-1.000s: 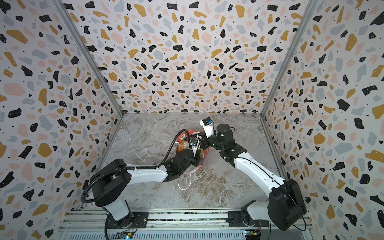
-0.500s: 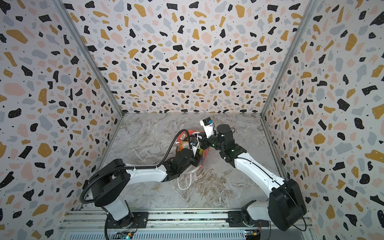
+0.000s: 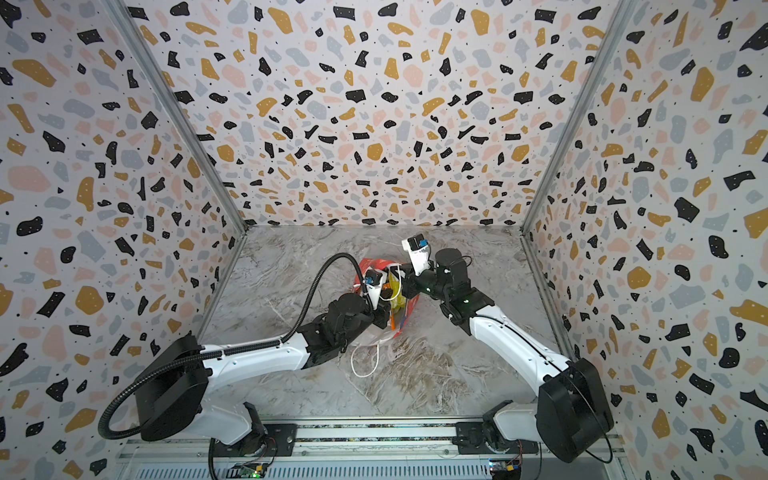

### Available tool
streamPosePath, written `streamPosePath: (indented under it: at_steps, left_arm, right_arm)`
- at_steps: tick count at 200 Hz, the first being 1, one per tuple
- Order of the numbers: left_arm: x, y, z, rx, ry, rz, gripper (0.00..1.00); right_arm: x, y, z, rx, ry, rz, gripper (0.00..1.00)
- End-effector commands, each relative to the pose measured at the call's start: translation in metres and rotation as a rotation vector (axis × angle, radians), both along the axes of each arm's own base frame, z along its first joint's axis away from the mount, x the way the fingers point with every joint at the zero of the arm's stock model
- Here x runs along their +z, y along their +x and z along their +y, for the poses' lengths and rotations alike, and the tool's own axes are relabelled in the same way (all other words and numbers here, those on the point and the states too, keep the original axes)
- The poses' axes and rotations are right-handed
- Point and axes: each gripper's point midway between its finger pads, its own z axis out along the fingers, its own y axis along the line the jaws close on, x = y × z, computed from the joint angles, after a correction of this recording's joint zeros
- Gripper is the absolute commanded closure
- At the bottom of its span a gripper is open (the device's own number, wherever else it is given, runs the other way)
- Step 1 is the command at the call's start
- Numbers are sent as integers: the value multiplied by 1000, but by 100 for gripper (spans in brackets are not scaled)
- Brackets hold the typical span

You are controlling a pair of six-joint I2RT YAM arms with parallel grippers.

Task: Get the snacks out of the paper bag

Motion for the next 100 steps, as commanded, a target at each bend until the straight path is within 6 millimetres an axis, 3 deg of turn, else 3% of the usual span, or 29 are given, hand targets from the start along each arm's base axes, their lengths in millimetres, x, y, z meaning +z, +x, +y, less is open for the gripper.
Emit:
streamPosePath:
  at_steps: [1,100]
  left_arm:
    - [20,-3,6,-9,-33,-45,100]
    - [42,-24,19,-70,-60,-92,100]
  right_arm:
    - [32,6,-8,-35,64,-81,100]
    - [27,15,-9,-50,70,-52,100]
